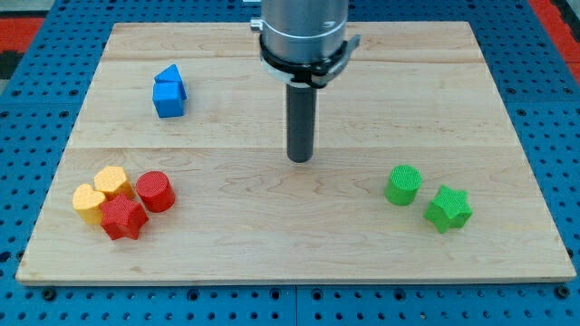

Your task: Move blue blocks upwards

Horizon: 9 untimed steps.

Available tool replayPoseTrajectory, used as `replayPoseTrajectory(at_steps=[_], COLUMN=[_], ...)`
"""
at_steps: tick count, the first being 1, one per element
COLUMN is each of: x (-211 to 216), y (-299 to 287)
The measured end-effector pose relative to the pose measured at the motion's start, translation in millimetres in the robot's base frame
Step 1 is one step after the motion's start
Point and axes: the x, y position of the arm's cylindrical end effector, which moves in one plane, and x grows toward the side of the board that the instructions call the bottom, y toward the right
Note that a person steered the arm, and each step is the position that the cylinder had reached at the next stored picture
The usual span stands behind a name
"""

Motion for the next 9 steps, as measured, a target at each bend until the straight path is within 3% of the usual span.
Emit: replayPoseTrajectory(at_steps=[3, 5, 7, 9], x=[-0.1, -0.1, -6.4, -55.4], y=[-14.1, -80.8, -209.4, -169.9])
